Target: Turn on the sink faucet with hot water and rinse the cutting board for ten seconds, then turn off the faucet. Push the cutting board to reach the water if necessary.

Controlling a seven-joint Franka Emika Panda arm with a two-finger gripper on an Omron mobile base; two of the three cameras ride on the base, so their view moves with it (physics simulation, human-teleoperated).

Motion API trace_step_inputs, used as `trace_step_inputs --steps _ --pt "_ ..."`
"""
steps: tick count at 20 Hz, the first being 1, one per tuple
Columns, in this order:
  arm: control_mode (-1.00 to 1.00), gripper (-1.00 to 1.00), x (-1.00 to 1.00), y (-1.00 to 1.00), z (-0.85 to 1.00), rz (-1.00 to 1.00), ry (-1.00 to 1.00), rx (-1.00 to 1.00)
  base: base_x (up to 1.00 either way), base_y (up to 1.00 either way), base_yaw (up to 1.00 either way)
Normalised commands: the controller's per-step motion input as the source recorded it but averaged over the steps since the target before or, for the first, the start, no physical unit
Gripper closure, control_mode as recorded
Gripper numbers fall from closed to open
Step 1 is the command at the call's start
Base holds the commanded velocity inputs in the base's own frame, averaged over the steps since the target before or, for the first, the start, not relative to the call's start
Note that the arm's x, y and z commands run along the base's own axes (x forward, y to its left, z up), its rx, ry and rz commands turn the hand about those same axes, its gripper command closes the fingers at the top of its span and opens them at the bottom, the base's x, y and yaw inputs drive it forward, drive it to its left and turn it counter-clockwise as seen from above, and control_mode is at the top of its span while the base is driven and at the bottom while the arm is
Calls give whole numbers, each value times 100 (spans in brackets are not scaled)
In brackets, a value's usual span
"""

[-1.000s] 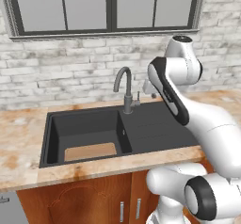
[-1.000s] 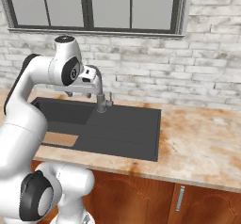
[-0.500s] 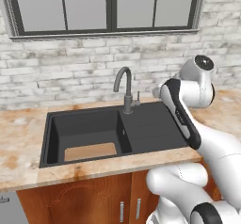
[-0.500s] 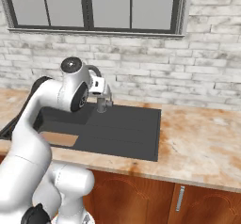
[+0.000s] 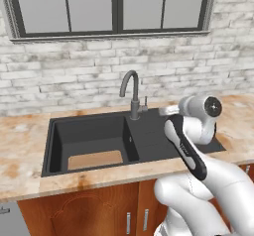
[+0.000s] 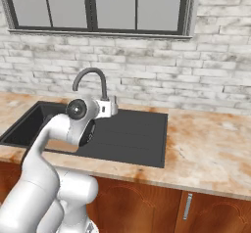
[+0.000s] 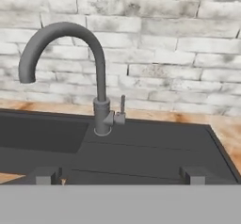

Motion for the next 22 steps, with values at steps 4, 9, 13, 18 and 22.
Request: trace_step_inputs --steps 4,9,13,18,22 --pt "-100 -100 38 0 -15 0 -12 2 0 0 0" --pt "-100 -100 31 0 -15 0 -7 1 0 0 0" --pt "-100 -100 34 0 -14 0 -7 2 0 0 0" --pt "-100 -100 41 0 -15 0 -7 0 0 0 0" --pt "-100 -100 29 0 -10 0 -2 0 0 0 0"
